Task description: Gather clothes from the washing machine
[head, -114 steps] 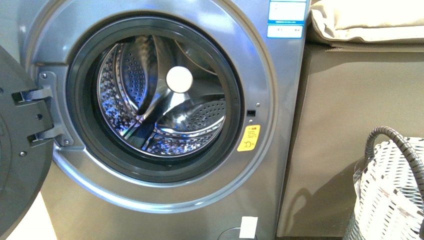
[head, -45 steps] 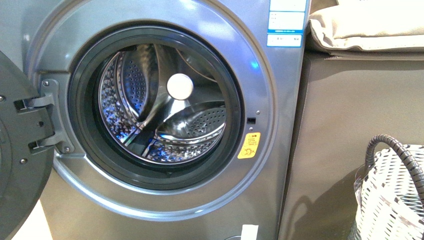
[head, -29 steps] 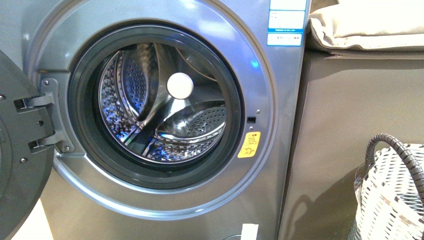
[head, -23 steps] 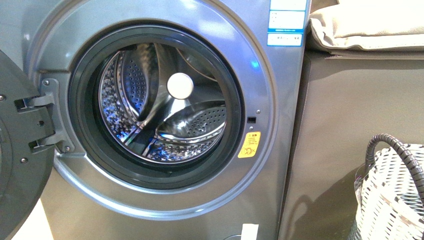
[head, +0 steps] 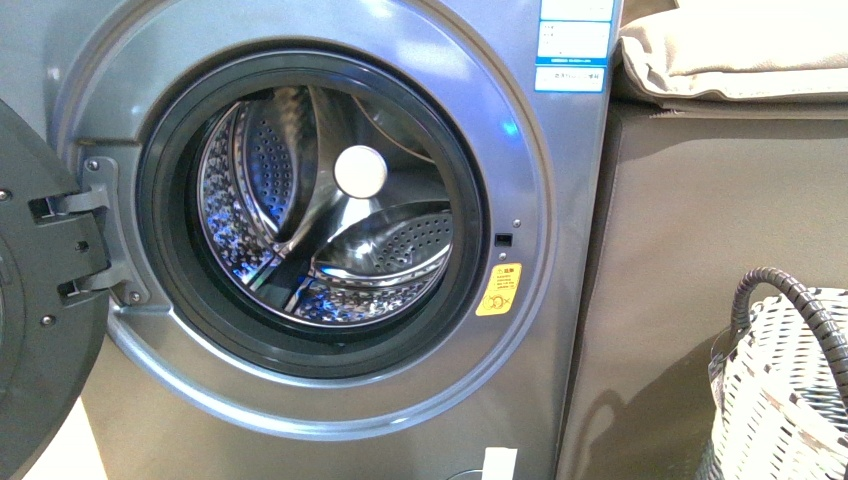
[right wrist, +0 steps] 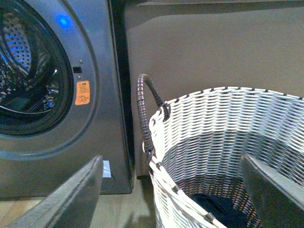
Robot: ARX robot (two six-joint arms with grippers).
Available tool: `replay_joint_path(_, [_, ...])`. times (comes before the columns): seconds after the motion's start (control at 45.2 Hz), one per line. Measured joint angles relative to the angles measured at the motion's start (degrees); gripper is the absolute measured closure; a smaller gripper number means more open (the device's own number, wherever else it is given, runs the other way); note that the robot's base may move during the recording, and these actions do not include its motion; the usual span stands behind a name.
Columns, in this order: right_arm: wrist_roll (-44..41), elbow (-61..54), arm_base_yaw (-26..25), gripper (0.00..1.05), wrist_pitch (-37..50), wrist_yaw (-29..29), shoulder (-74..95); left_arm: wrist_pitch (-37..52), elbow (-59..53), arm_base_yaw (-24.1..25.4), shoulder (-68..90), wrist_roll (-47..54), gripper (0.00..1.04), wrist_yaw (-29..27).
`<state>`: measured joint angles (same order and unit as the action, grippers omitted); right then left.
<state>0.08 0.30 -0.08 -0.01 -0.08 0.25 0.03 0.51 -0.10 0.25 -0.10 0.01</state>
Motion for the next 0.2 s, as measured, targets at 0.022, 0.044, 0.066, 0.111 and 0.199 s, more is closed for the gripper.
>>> replay_joint_path(0.022, [0.0, 0.0, 0.0, 0.13, 0.0, 0.0, 0.0, 0.0, 0.0, 0.0, 0.0, 0.0, 0.17, 0.0])
replay_joint_path(0.044, [0.0, 0.0, 0.0, 0.1, 0.0, 0.0, 0.0, 0.0, 0.0, 0.0, 0.0, 0.0, 0.13, 0.0])
replay_joint_path(0.066, [0.0, 0.0, 0.0, 0.07, 0.0, 0.0, 0.0, 0.0, 0.0, 0.0, 0.0, 0.0, 0.09, 0.0])
replay_joint_path(0.111, [0.0, 0.0, 0.0, 0.06, 0.0, 0.0, 0.0, 0.0, 0.0, 0.0, 0.0, 0.0, 0.05, 0.0])
replay_joint_path(0.199, [0.0, 0.0, 0.0, 0.07, 0.0, 0.0, 0.0, 0.0, 0.0, 0.0, 0.0, 0.0, 0.06, 0.0])
